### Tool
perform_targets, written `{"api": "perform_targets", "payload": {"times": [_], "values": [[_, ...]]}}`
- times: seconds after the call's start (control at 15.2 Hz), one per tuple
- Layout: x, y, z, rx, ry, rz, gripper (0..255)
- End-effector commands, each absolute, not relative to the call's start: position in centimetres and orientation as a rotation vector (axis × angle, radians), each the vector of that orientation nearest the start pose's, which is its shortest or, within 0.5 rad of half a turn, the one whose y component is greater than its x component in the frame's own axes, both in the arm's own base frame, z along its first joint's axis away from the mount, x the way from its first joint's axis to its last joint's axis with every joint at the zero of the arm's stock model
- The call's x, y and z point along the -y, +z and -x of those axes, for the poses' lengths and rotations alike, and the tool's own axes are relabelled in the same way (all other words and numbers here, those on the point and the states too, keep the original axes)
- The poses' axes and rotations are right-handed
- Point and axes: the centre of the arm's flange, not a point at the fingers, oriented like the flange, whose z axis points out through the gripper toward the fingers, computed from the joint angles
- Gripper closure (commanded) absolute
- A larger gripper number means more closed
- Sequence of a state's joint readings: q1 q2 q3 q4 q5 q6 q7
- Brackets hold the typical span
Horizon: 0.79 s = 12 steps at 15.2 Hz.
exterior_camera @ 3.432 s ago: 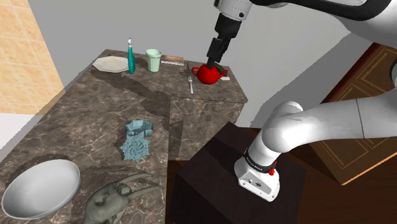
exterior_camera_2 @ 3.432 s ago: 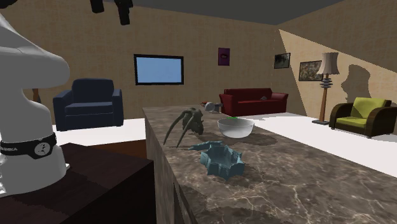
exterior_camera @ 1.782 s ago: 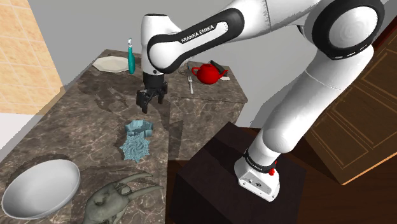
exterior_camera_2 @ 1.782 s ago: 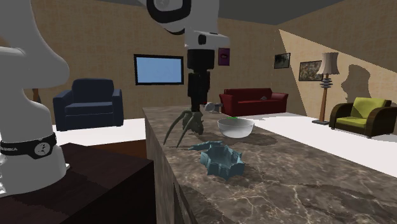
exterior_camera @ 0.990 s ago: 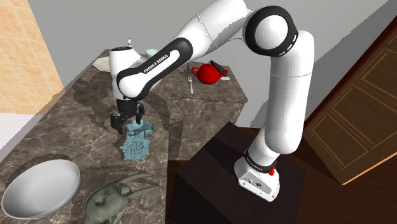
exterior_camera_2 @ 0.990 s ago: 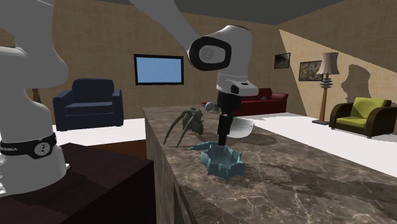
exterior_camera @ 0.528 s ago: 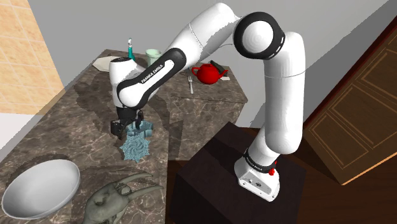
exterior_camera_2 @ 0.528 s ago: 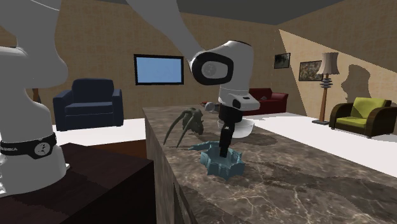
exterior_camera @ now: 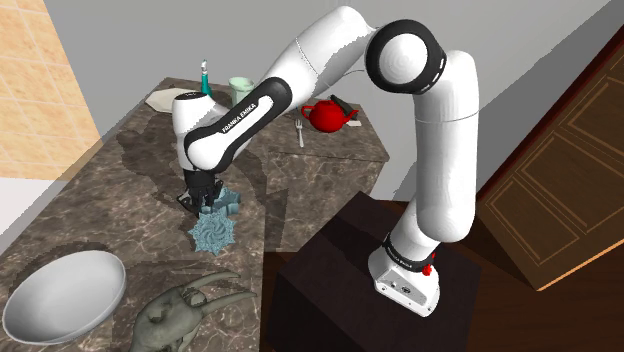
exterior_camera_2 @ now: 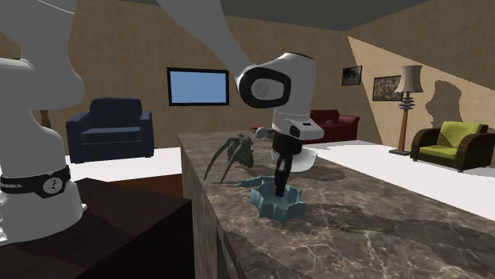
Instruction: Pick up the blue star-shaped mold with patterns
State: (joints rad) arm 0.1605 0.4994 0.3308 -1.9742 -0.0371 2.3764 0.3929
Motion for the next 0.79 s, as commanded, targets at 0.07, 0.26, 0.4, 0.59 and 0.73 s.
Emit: {"api": "perform_targets", "payload": {"times": [0.07, 0.26, 0.4, 0.59, 0.73], "values": [[-28.1, 22.0, -53.7, 0.143, 0.183, 3.042, 255], [-28.1, 22.6, -53.8, 0.143, 0.183, 3.042, 255], [-28.1, 23.7, -53.8, 0.143, 0.183, 3.042, 255], [-28.1, 25.2, -53.8, 0.143, 0.183, 3.042, 255], [-28.1, 26.3, -53.8, 0.143, 0.183, 3.042, 255]]}}
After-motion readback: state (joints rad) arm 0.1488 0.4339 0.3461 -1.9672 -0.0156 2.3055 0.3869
